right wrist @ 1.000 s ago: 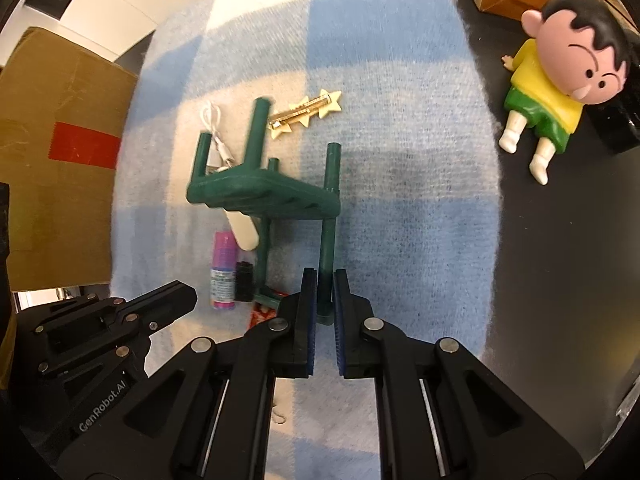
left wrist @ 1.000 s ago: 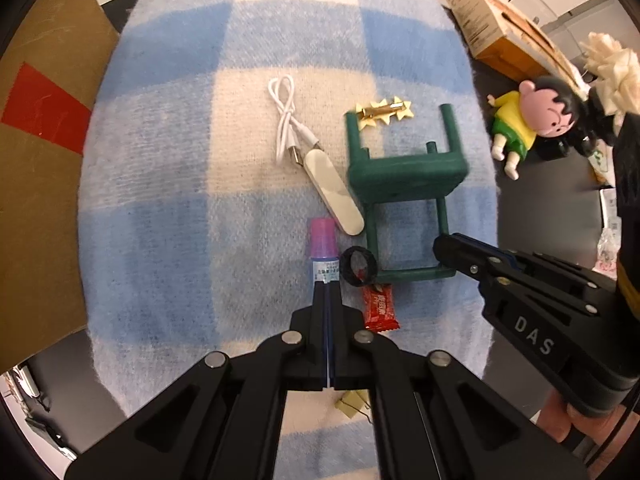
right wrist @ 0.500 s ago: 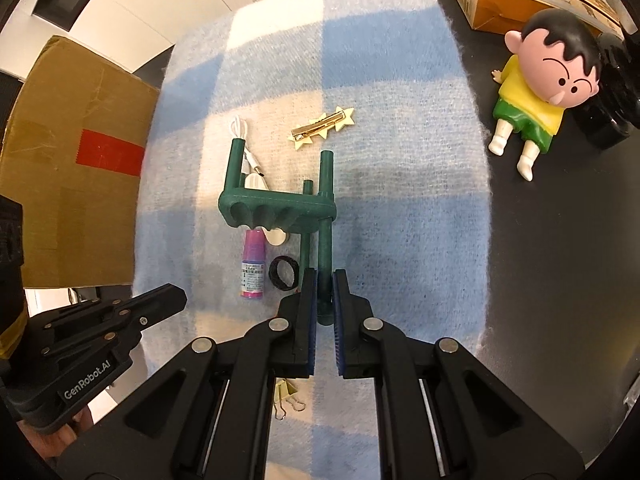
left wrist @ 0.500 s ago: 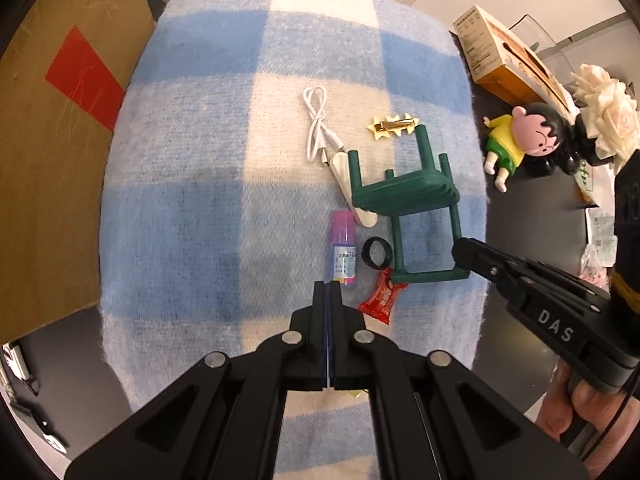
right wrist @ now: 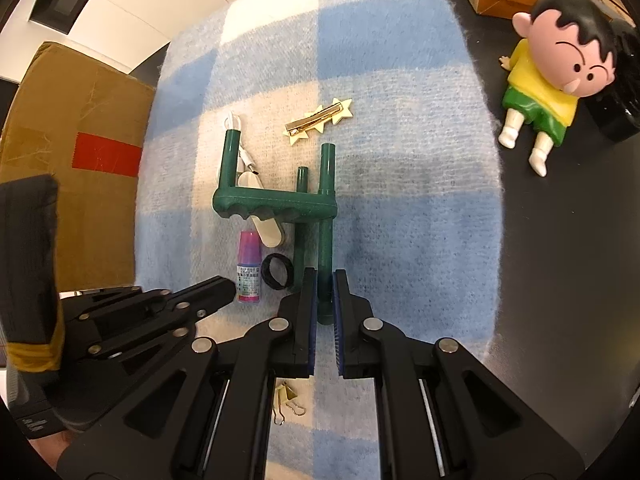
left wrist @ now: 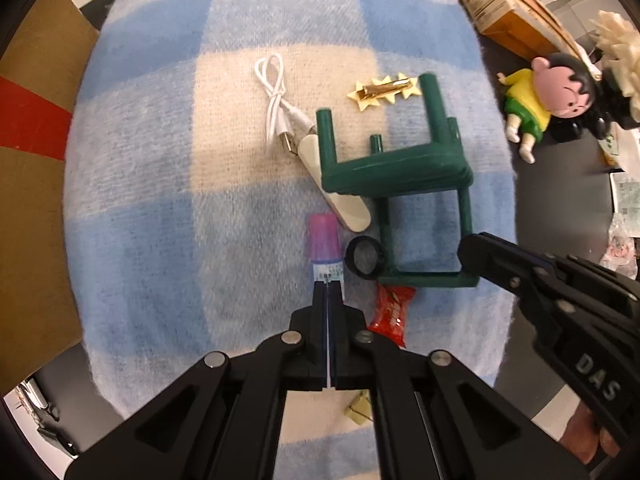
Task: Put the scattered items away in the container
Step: 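Close the left tool on the pink-capped bottle while the right tool holds the chair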
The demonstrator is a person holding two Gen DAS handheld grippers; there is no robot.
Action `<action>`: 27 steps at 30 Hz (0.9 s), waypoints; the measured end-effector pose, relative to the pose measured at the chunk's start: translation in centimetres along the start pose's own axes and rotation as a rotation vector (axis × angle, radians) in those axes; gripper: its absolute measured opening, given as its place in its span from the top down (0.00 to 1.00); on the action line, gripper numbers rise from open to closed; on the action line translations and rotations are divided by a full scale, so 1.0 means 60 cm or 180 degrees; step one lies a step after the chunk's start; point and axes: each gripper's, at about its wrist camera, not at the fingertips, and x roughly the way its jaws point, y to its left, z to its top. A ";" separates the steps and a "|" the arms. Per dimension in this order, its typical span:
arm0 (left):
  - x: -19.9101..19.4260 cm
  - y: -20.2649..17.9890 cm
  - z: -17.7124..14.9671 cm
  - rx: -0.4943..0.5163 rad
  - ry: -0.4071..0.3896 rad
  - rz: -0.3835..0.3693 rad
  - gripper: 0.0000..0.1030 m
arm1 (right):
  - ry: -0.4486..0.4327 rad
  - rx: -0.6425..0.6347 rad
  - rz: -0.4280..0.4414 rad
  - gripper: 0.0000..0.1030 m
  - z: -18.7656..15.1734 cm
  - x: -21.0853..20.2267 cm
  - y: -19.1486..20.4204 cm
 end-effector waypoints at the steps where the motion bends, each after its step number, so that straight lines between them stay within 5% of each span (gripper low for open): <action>1: 0.003 0.000 0.002 0.0006 -0.0001 0.0018 0.99 | 0.0001 -0.0001 0.0018 0.93 0.001 0.000 0.000; 8: 0.028 0.003 0.019 -0.0008 0.0108 0.0242 0.60 | 0.0031 0.0012 0.0068 0.93 0.004 0.003 -0.001; 10: 0.033 0.011 0.017 -0.0056 0.0090 0.0225 0.60 | 0.0039 0.0026 0.0073 0.93 0.003 0.005 -0.002; 12: 0.032 0.014 0.012 -0.0011 0.0024 0.0279 0.82 | 0.0044 0.0032 0.0076 0.93 0.003 0.006 -0.003; 27: -0.046 0.042 -0.021 -0.0152 -0.0266 -0.0003 0.82 | -0.0069 -0.0137 0.0021 0.94 0.002 -0.020 0.034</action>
